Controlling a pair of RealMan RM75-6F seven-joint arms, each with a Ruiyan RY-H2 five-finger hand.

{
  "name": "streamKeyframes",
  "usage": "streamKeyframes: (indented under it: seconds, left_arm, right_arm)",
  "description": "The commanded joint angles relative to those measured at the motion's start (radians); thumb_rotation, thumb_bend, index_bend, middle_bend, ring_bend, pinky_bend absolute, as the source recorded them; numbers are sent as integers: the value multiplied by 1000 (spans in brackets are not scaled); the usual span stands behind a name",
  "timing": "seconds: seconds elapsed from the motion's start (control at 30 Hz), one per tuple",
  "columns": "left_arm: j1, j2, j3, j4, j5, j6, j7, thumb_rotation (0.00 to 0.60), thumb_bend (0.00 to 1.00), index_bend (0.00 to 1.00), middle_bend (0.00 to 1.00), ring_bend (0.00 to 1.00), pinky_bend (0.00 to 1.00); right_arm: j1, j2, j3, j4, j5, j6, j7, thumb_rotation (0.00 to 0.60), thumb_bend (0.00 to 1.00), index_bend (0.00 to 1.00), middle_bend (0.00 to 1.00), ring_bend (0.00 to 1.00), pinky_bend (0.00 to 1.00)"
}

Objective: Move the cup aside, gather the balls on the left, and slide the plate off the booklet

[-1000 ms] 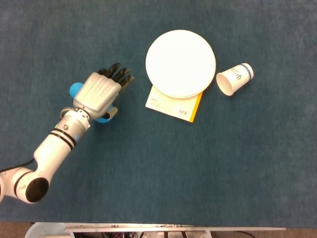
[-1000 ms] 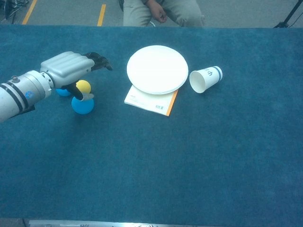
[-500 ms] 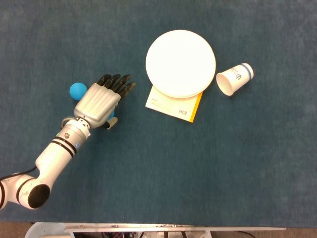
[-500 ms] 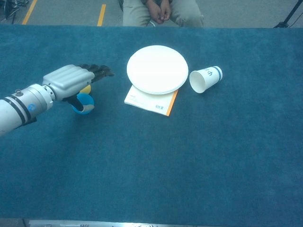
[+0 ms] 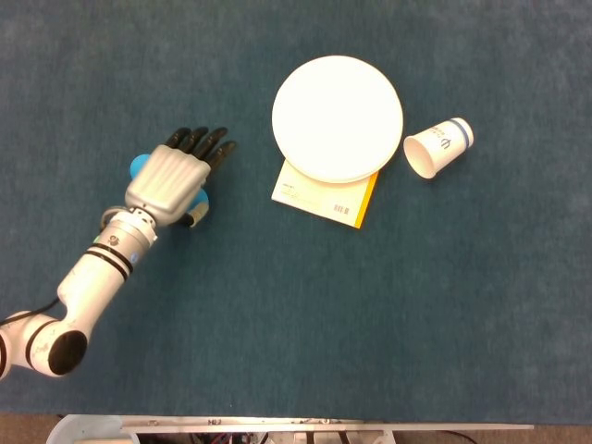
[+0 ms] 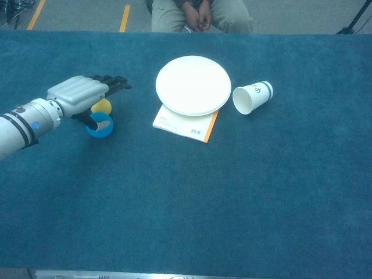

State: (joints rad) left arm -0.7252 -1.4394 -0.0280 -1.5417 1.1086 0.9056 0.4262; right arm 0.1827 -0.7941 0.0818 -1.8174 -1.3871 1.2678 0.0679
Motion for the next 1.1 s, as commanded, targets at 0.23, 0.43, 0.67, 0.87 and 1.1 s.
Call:
streamKeyframes:
  seconds: [0.23, 0.43, 0.67, 0.87, 1.1]
  left_arm:
    - [4, 41, -6, 3, -21, -5, 1, 600, 279, 35, 0, 0, 84]
    - [4, 73, -22, -34, -23, 8, -3, 600, 279, 37, 0, 0, 84]
    - [31, 117, -83, -107, 16, 88, -104, 600, 279, 201, 86, 15, 89]
    - [69, 157, -116, -154, 51, 155, -200, 600, 279, 269, 168, 66, 89]
    - [118, 209, -117, -194, 74, 222, -221, 600, 279, 268, 175, 76, 89]
  right_arm:
    - [-3, 5, 1, -10, 0, 7, -5, 600, 171, 280, 389, 363, 590]
    - [-4, 5, 2, -14, -6, 12, -5, 600, 171, 280, 389, 362, 590]
    - [-1, 11, 7, -16, -20, 23, -3, 600, 171, 280, 389, 363, 590]
    - [16, 21, 10, -21, -56, 19, -20, 600, 171, 280, 389, 363, 570]
    - [46, 1, 7, -19, -128, 12, -68, 600, 171, 280, 391, 363, 502]
